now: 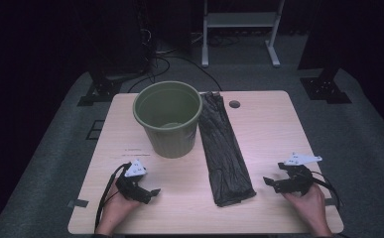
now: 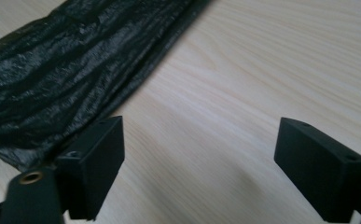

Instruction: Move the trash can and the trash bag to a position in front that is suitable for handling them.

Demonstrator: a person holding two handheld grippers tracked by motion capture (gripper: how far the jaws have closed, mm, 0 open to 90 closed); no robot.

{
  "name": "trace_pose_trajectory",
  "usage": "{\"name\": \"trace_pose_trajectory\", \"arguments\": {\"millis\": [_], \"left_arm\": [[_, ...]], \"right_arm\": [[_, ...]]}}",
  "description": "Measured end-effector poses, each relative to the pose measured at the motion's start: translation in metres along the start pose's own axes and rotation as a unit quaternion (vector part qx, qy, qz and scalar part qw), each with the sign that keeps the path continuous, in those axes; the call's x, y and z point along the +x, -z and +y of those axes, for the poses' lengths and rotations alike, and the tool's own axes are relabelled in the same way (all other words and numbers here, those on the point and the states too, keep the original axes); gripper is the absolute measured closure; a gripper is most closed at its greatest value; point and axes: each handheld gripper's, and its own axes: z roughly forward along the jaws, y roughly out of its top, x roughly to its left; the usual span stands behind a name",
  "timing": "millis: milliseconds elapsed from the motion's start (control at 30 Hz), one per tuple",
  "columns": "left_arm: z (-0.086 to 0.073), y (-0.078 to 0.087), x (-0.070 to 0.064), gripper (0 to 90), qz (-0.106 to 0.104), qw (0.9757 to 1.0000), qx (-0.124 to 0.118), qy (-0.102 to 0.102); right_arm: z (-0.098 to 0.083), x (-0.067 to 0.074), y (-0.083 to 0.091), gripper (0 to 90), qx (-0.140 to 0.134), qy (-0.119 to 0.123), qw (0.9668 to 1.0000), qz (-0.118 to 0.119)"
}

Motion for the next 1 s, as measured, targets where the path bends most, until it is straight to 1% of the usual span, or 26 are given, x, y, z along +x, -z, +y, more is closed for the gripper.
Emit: {"name": "trace_pose_trajectory", "arguments": {"millis": [67,100,133,200,300,367,433,567,700,767,833,867,1000], "left_arm": [[0.0,0.0,0.0,0.0,0.0,1.0,0.0,0.0],[0.0,0.0,0.0,0.0,0.0,1.0,0.0,0.001],[0.0,0.0,0.0,0.0,0.0,1.0,0.0,0.0],[0.0,0.0,0.0,0.0,0.0,1.0,0.0,0.001],[0.0,0.0,0.0,0.0,0.0,1.0,0.0,0.001],[0.0,0.0,0.0,0.0,0.0,1.0,0.0,0.0],[0.0,0.0,0.0,0.0,0.0,1.0,0.0,0.001],[0.0,0.0,0.0,0.0,0.0,1.0,0.0,0.001],[0.0,0.0,0.0,0.0,0.0,1.0,0.0,0.0],[0.0,0.0,0.0,0.0,0.0,1.0,0.0,0.0],[0.0,0.0,0.0,0.0,0.0,1.0,0.0,0.0],[0.0,0.0,0.0,0.0,0.0,1.0,0.0,0.0],[0.0,0.0,0.0,0.0,0.0,1.0,0.0,0.001]], "right_arm": [[0.004,0.004,-0.004,18.0,0.0,0.003,0.9999,0.013],[0.007,0.006,-0.006,18.1,0.002,0.007,0.9999,0.013],[0.009,0.008,-0.008,20.1,0.001,0.009,0.9998,0.017],[0.011,0.009,-0.011,21.6,-0.005,0.003,0.9995,0.031],[0.016,0.013,-0.015,24.3,0.0,0.006,0.9995,0.03],[0.02,0.016,-0.018,25.5,-0.003,0.007,0.9992,0.038],[0.025,0.021,-0.023,26.8,0.004,0.017,0.9991,0.039],[0.031,0.029,-0.031,28.6,0.007,0.026,0.9986,0.045],[0.036,0.035,-0.041,29.9,0.019,0.035,0.998,0.049],[0.037,0.037,-0.045,30.2,0.022,0.036,0.9979,0.05],[0.037,0.038,-0.049,30.6,0.024,0.033,0.9976,0.057],[0.037,0.038,-0.051,31.0,0.025,0.038,0.9972,0.059],[0.037,0.04,-0.057,32.1,0.034,0.042,0.9969,0.056]]}}
